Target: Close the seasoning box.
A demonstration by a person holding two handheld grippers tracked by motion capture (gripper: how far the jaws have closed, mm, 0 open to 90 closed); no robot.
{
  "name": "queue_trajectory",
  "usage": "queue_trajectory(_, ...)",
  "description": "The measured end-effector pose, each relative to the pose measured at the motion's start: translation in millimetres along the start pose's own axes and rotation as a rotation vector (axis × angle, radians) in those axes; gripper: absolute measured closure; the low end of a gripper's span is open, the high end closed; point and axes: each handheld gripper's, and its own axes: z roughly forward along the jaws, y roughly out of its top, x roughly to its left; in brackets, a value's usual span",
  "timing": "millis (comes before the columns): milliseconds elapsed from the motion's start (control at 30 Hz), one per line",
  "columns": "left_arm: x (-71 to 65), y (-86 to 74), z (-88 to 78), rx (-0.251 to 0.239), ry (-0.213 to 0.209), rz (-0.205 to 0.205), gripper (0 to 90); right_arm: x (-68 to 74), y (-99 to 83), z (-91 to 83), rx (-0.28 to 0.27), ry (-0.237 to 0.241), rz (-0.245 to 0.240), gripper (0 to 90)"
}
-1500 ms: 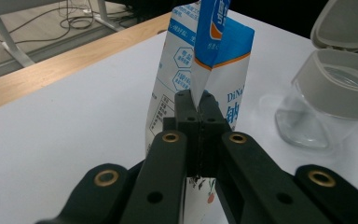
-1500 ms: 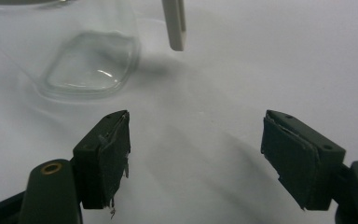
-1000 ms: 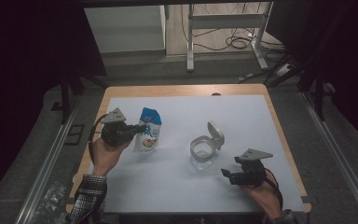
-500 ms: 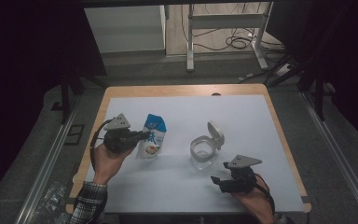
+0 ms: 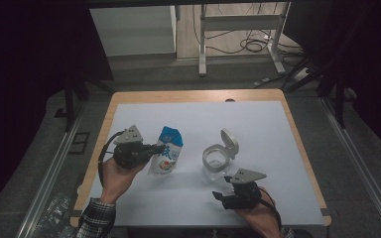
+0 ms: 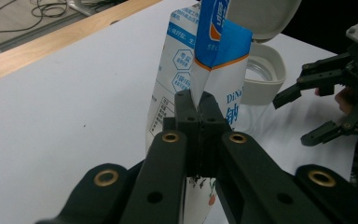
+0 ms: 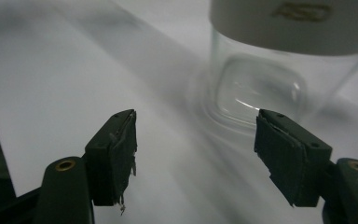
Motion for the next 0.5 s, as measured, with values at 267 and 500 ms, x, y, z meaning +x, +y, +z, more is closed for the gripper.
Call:
queue_trajectory(267, -7.3, 3.3, 1.4, -0.001, -0.037, 0.001, 90.0, 13.8, 5.0, 12.1, -0.012, 0.029, -0.006, 33.4)
queue_trajectory(500, -15.0, 9.8, 2.8, 0.006, -0.048, 0.023, 90.0, 24.5, 11.8, 25.8, -0.007, 0.039, -0.002, 39.0)
